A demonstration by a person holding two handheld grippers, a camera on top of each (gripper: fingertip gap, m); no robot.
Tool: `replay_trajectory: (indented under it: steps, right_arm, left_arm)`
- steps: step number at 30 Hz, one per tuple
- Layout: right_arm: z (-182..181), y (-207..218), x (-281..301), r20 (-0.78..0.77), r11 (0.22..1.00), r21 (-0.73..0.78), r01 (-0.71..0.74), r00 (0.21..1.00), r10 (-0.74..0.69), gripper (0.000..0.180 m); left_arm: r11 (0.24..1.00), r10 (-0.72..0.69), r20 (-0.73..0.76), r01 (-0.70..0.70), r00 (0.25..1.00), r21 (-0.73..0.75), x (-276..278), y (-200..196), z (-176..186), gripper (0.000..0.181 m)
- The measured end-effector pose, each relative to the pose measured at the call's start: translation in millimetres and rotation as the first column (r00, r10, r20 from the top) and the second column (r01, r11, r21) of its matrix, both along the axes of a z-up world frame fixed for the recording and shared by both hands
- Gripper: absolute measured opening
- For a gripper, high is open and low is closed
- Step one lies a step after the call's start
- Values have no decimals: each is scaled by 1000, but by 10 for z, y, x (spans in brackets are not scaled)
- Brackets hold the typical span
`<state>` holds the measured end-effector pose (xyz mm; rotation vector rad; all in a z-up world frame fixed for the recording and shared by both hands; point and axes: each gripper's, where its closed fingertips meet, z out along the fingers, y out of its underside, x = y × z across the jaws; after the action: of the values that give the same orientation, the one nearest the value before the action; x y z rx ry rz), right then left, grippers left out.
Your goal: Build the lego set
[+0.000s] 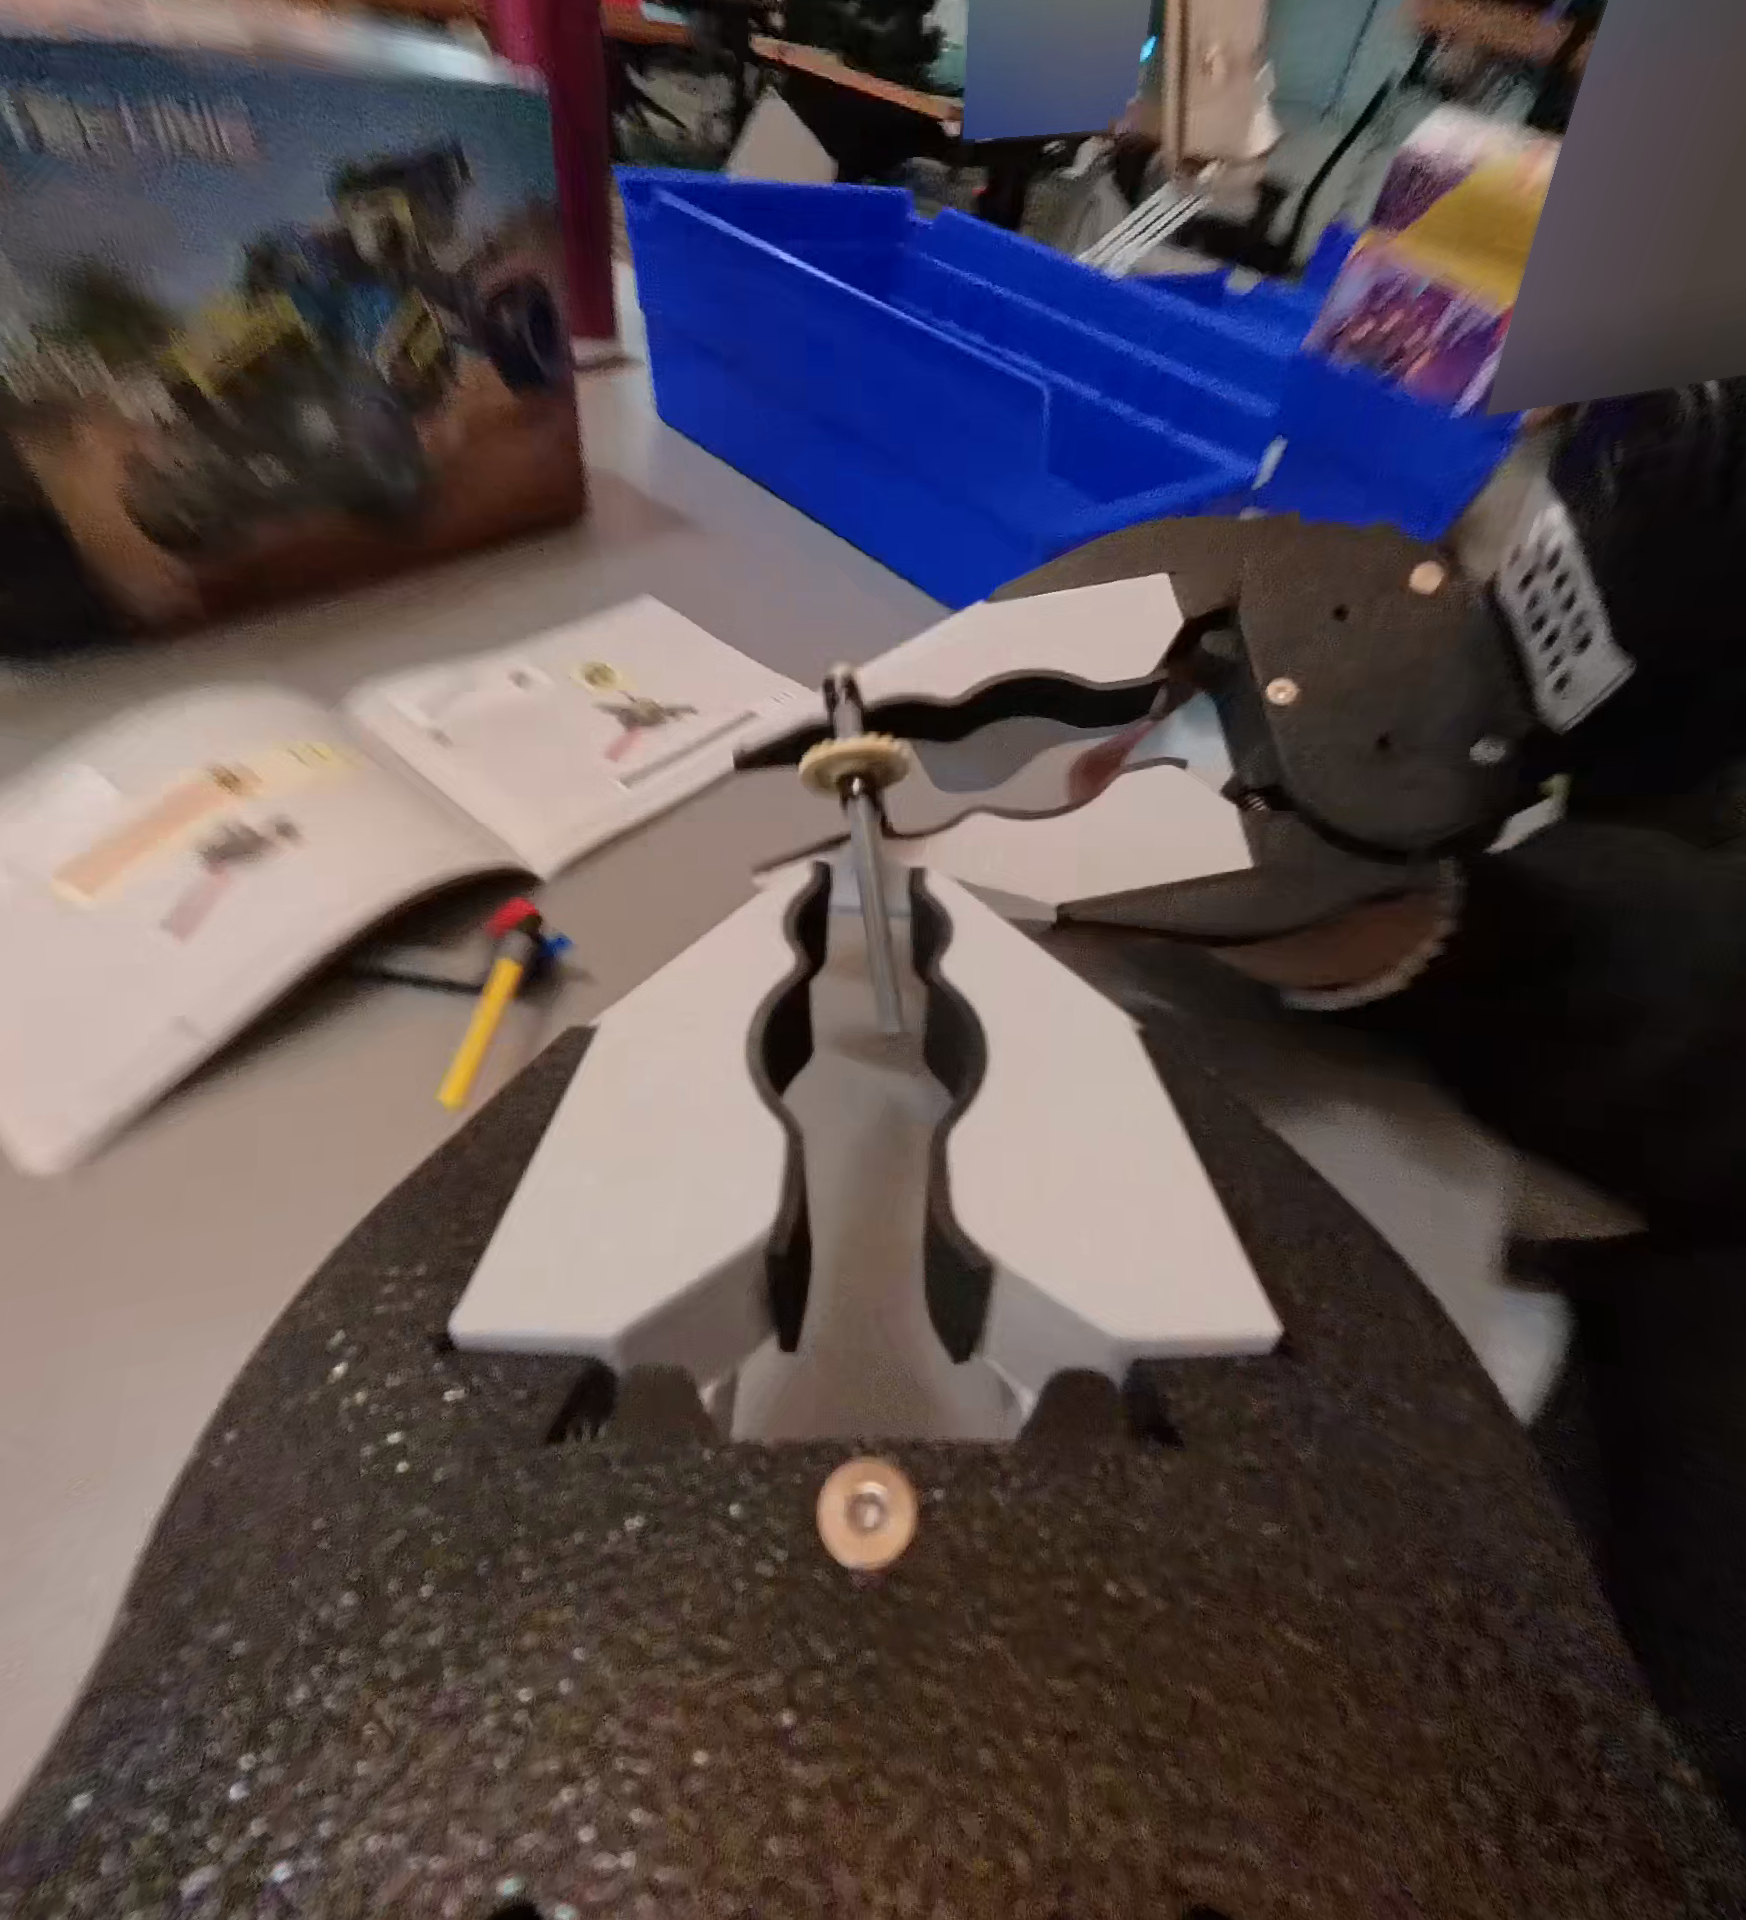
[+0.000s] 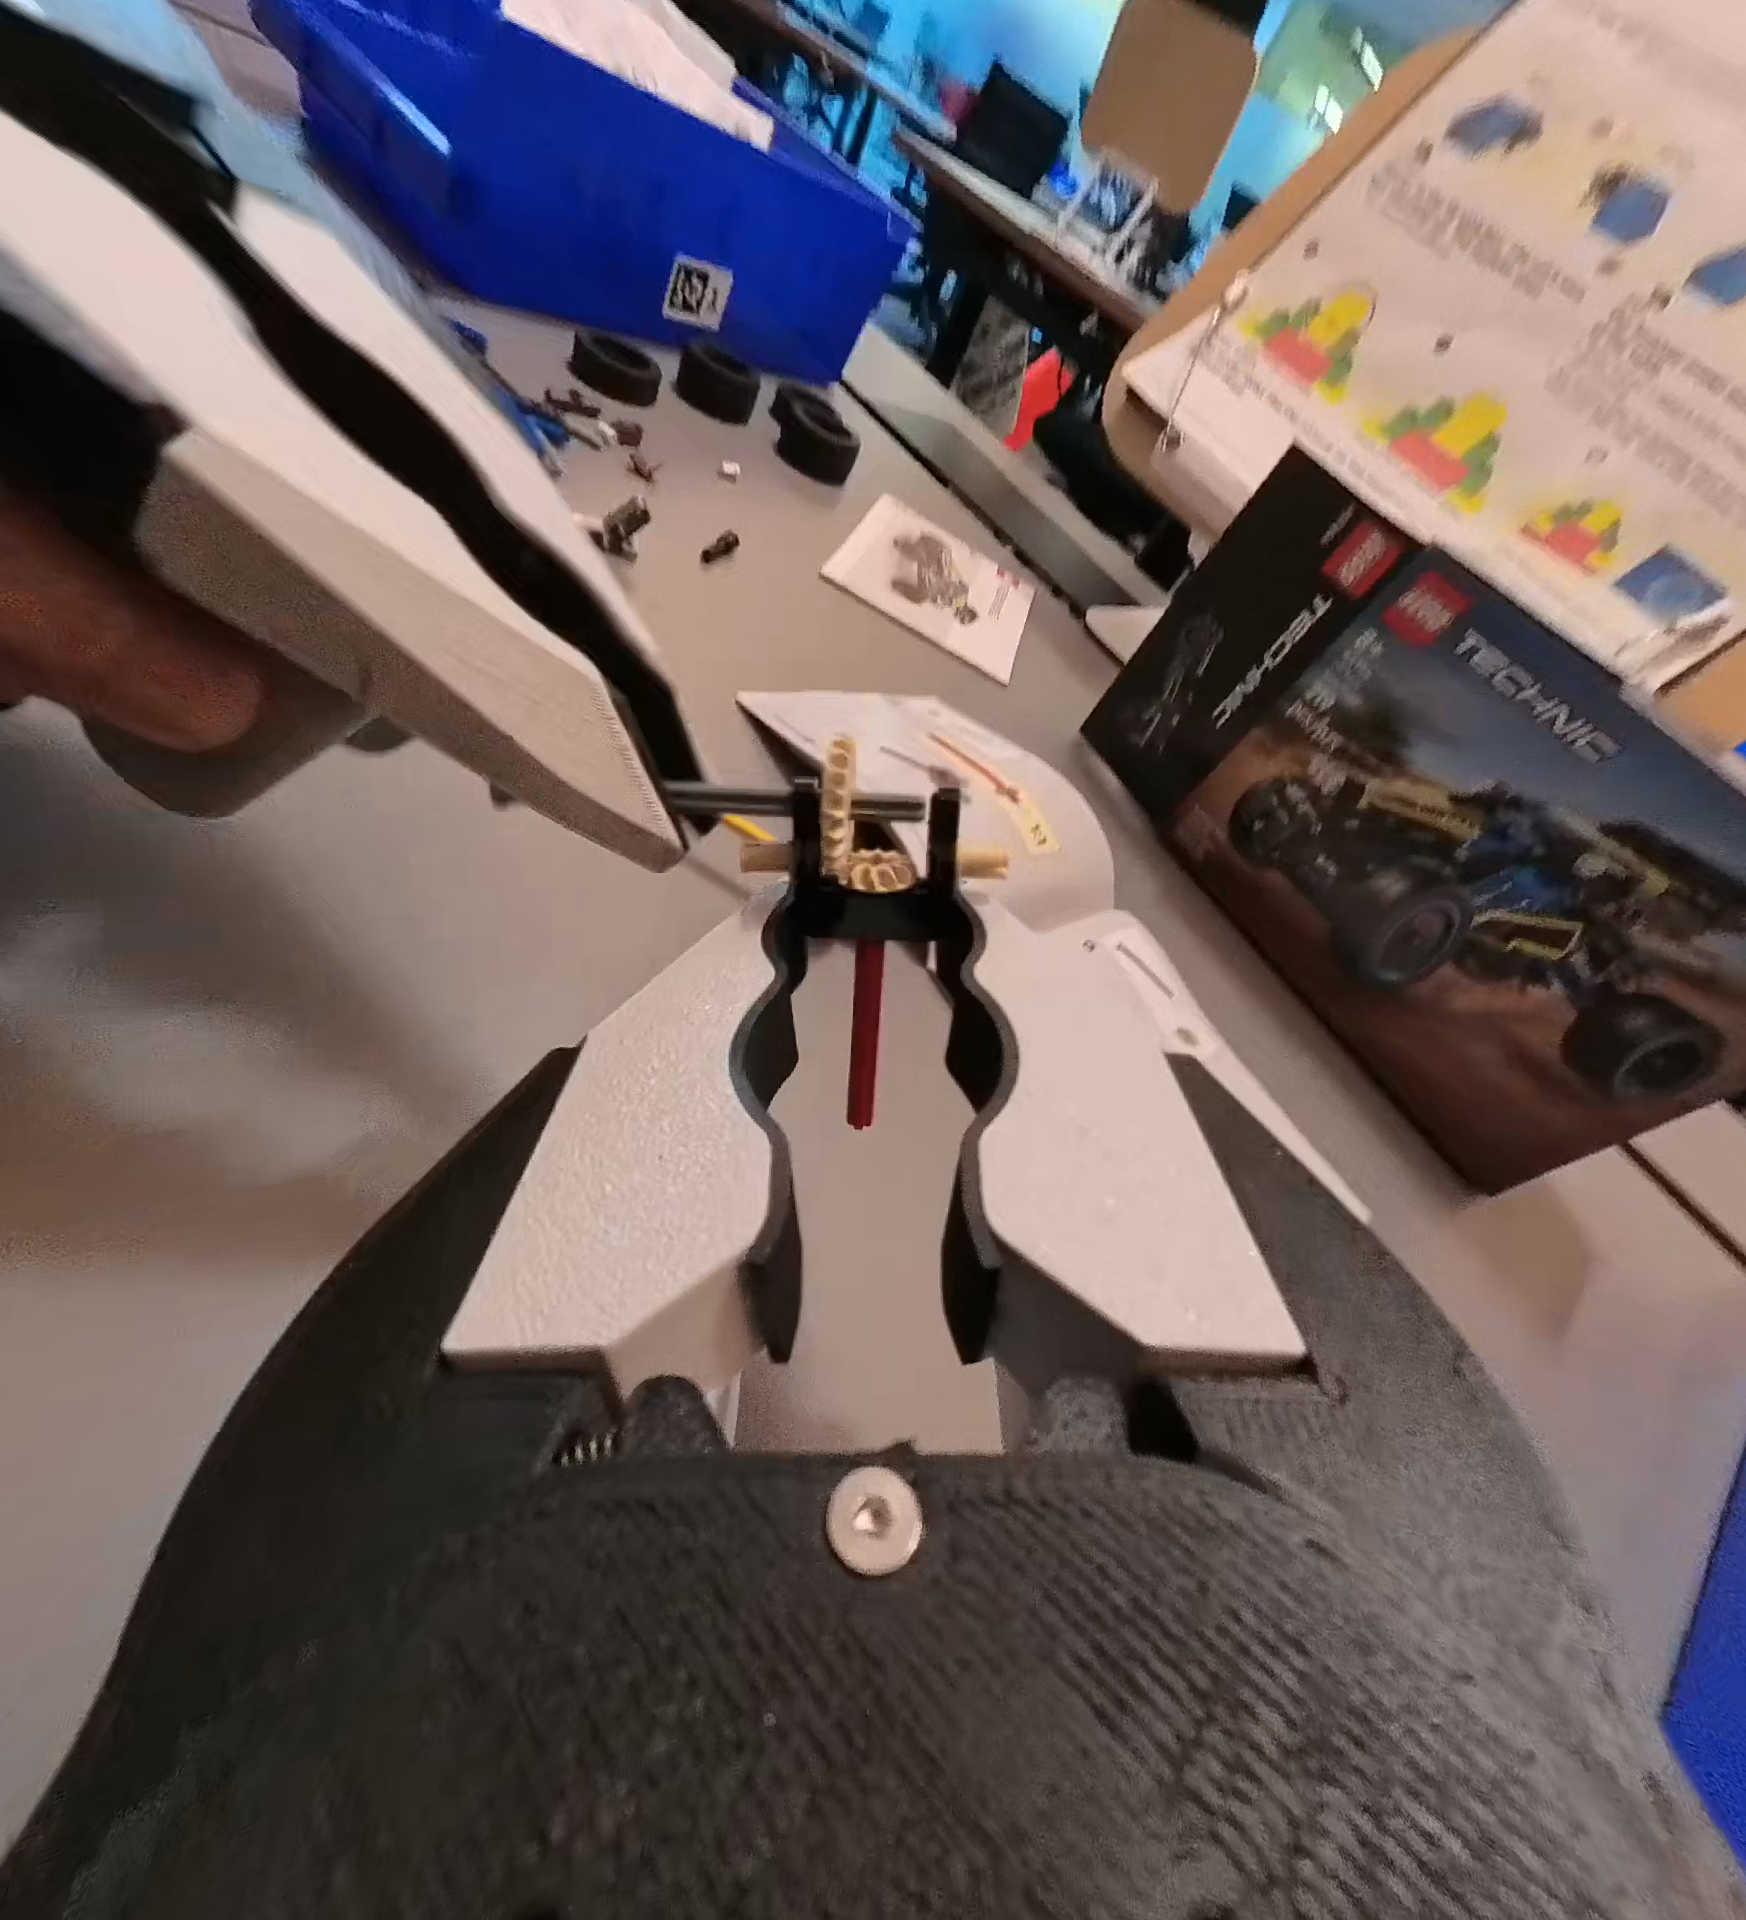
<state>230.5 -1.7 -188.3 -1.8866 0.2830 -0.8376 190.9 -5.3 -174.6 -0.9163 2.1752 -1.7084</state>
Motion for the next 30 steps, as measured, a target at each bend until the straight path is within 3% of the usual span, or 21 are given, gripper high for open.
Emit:
replay_trajectory:
  steps: [2,4,14,23,24,25,26,27,28,30]
  right_arm:
    - [-54,1,8,-36,1000,-13,10,999,-10,23]
    - [-110,-21,26,-62,999,-31,21,998,-23,23]
    - [-180,-63,69,-113,996,-60,63,991,-69,23]
    - [-317,-136,121,-223,988,-113,103,967,-127,23]
    - [-327,-150,129,-233,987,-118,109,963,-134,15]
    - [-281,-315,251,-187,971,-116,208,956,-227,0]
    - [-233,-512,365,-177,961,-83,263,945,-274,0]
    - [-183,-498,315,-302,982,31,185,939,-167,0]
    - [-112,-452,262,-322,988,97,121,943,-84,0]
    - [-403,-350,144,-317,992,-118,40,945,-75,0]
  left_arm:
    - [993,1,134,-17,991,121,28,-47,7,15]
    - [981,12,148,-41,989,191,80,-51,-58,5]
    - [985,69,99,-84,993,153,174,-21,-149,2]
    - [995,99,-129,-94,987,44,200,-67,-308,2]
    - [995,99,-140,-93,985,45,189,-62,-326,2]
    - [991,108,-160,-94,981,96,158,-2,-412,2]
    - [986,130,-164,-110,978,125,131,78,-457,1]
    - [992,128,-161,-125,979,29,117,65,-334,1]
    - [992,118,-151,-124,982,-34,128,31,-224,1]
    - [994,102,-108,-97,989,50,181,-15,-243,2]
